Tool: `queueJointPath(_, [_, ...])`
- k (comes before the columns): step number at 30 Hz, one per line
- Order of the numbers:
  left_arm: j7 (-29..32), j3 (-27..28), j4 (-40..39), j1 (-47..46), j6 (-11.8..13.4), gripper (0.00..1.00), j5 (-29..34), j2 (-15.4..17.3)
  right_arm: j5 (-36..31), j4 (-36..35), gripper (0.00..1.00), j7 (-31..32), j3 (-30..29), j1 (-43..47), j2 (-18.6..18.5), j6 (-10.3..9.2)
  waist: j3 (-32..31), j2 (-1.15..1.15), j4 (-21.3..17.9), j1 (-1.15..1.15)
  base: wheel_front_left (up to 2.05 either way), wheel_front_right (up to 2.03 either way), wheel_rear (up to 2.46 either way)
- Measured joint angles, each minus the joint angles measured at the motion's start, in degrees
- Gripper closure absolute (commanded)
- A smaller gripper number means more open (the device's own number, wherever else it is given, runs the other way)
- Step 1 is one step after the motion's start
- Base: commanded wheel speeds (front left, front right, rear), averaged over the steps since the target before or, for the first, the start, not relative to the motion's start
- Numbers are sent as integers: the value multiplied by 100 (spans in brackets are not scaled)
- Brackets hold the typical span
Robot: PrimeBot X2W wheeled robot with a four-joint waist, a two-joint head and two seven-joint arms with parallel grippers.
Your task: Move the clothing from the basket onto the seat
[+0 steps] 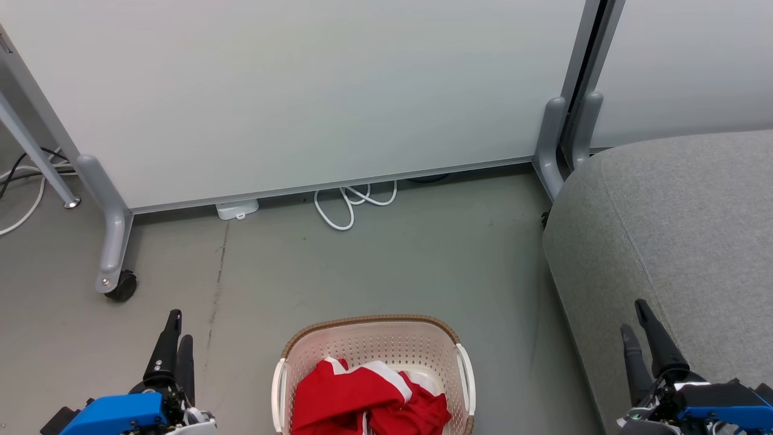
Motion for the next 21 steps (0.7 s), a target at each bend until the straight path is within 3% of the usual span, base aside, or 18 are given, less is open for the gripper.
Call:
queueJointPath(9, [-253,-131,4,18,4,0,176,-11,-152,-45,0,-253,211,28,1,-1,0,0,0,0,0,0,0])
queueJointPath(21, [-554,-294,-176,-4,190,0,1209,-2,-1250,-35,0,-561,281,11,-1,-1,4,0,5,0,0,0,0])
